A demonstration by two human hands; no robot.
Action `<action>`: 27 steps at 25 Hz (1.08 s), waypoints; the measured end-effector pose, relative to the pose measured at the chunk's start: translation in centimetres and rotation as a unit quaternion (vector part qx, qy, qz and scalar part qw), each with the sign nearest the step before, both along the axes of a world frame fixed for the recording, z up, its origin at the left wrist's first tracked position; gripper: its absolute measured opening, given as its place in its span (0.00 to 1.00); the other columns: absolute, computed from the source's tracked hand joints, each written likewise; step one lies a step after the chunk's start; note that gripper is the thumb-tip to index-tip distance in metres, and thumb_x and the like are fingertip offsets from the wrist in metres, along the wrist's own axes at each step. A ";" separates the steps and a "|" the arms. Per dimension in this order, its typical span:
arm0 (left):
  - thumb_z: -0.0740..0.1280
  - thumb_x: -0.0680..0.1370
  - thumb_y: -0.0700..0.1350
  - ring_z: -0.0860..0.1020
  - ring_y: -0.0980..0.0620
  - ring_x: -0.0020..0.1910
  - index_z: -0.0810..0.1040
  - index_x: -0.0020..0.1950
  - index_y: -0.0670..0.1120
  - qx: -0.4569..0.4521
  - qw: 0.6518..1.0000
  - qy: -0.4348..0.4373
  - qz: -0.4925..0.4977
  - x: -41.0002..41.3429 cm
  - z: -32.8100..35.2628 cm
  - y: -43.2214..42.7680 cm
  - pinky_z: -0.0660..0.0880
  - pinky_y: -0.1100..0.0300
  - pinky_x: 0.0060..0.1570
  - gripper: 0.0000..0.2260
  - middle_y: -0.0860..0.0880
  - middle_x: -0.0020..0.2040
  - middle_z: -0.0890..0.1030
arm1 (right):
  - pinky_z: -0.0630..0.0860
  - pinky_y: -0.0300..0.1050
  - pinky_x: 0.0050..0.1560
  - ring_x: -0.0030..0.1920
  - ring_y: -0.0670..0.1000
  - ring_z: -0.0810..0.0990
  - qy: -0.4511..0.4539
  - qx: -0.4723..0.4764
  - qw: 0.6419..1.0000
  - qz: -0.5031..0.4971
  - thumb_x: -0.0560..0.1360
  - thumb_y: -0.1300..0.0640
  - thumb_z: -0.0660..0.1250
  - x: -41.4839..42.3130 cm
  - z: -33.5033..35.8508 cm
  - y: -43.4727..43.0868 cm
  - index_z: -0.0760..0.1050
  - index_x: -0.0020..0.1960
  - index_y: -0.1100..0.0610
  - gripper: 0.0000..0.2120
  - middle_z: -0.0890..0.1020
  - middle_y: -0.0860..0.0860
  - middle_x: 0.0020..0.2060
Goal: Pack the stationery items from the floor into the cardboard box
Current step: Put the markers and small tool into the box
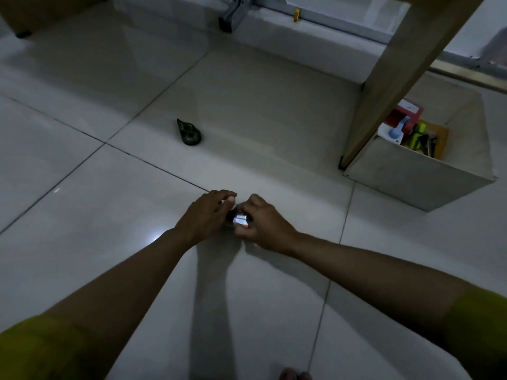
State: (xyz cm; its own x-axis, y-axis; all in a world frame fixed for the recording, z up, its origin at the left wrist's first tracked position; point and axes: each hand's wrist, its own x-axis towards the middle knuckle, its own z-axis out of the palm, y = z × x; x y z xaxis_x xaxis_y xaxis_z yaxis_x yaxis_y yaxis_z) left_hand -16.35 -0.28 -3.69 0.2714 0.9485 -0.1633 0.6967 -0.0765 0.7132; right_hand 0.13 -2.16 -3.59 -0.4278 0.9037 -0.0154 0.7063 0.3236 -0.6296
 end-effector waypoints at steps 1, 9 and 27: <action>0.55 0.81 0.53 0.76 0.47 0.59 0.75 0.63 0.48 0.005 1.000 -0.007 -0.009 0.2 0.1 0.0 0.71 0.53 0.59 0.17 0.46 0.60 0.79 | 0.65 0.36 0.46 0.49 0.54 0.75 0.012 -0.008 1.000 -0.020 0.73 0.55 0.69 0.3 0.5 0.7 0.76 0.58 0.61 0.16 0.76 0.57 0.49; 0.49 0.81 0.57 0.74 0.46 0.42 0.73 0.47 0.47 -0.016 0.995 -0.069 0.068 1.8 1.7 1.8 0.67 0.57 0.38 0.19 0.50 0.39 0.75 | 0.76 0.40 0.49 0.46 0.50 0.81 0.180 -0.083 0.967 -0.159 0.73 0.53 0.70 0.2 3.1 3.7 0.70 0.63 0.56 0.20 0.78 0.50 0.46; 0.59 0.78 0.58 0.68 0.54 0.33 0.74 0.59 0.43 -0.126 0.946 -0.262 0.143 2.3 2.9 3.2 0.73 0.60 0.37 0.21 0.50 0.34 0.68 | 0.75 0.47 0.52 0.50 0.55 0.80 0.093 -0.211 0.941 -0.247 0.76 0.61 0.63 1.4 0.4 5.1 0.74 0.65 0.59 0.18 0.80 0.57 0.54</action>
